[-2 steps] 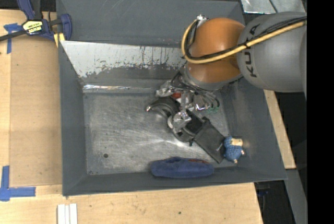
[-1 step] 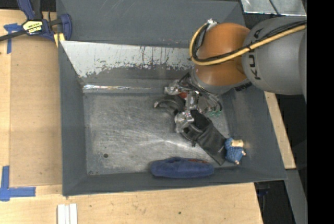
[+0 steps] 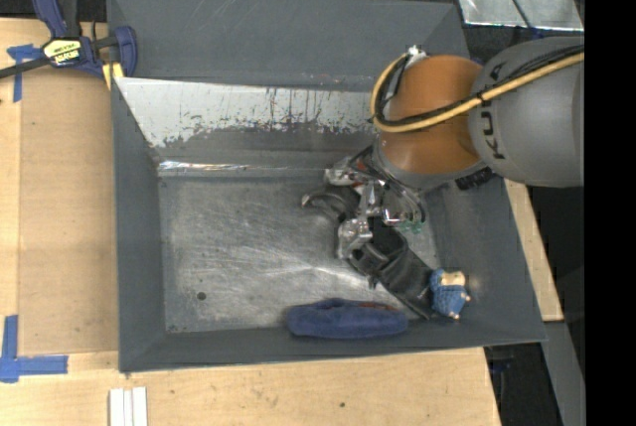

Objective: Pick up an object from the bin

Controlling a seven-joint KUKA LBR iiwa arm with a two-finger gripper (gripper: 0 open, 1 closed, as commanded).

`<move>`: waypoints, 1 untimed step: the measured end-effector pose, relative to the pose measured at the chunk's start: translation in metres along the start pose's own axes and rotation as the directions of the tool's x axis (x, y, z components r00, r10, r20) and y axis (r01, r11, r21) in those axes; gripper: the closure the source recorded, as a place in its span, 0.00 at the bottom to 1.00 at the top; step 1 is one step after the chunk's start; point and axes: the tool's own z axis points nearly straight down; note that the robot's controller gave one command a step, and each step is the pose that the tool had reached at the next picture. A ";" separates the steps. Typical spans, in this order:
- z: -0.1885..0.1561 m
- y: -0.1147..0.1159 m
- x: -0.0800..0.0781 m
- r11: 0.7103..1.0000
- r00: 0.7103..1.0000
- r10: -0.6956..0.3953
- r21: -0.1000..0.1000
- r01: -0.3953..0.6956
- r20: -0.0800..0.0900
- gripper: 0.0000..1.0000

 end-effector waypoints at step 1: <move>-0.003 0.002 -0.004 1.000 1.000 0.002 -0.004 -0.002 0.021 1.00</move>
Offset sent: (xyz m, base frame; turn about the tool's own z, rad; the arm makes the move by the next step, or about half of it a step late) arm 0.0000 0.0000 0.0000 0.0000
